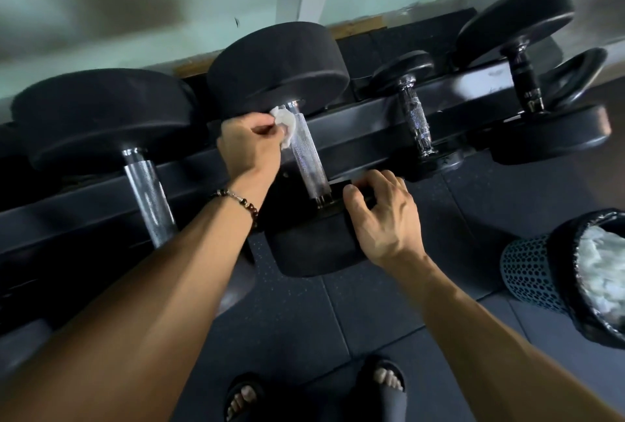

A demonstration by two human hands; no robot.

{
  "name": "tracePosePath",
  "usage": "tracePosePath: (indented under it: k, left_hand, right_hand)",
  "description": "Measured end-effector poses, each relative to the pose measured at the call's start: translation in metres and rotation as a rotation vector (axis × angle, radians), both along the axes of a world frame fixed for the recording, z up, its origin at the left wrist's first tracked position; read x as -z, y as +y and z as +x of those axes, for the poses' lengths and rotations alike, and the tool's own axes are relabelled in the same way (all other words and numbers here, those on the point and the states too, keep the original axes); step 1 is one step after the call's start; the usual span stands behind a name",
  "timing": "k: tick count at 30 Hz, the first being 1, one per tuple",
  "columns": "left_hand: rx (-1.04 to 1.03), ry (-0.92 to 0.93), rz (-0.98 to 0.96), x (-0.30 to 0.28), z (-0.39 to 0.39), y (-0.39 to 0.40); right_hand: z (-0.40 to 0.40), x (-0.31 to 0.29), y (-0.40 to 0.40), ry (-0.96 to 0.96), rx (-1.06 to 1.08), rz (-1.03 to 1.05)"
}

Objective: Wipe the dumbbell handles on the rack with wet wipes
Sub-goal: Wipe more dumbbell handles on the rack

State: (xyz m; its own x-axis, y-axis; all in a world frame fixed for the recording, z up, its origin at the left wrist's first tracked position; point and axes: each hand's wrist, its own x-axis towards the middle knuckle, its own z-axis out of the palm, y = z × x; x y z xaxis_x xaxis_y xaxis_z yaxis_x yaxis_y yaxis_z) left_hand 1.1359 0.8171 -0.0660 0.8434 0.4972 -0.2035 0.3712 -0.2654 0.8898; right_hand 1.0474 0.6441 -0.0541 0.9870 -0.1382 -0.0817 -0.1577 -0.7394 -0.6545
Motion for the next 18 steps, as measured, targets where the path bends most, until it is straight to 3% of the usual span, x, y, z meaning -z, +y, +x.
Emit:
tracePosePath:
  k: [5, 8, 11, 15, 18]
  left_hand:
    - [0.194, 0.03, -0.097, 0.013, -0.037, -0.014]
    - [-0.067, -0.047, -0.03, 0.002, -0.006, -0.015]
    - [-0.216, 0.011, -0.087, 0.001, 0.006, -0.023]
    - [-0.023, 0.194, -0.225, 0.011, -0.027, -0.018]
    - [0.179, 0.218, -0.094, -0.008, -0.06, -0.016]
  right_hand:
    - [0.0, -0.001, 0.0, 0.015, -0.003, -0.016]
    - [0.0, -0.002, 0.0, 0.016, -0.003, -0.004]
    - [0.001, -0.002, -0.001, 0.024, 0.003, 0.007]
    - [0.001, 0.0, -0.002, 0.02, -0.006, 0.002]
    - [0.001, -0.002, -0.002, 0.039, -0.021, 0.01]
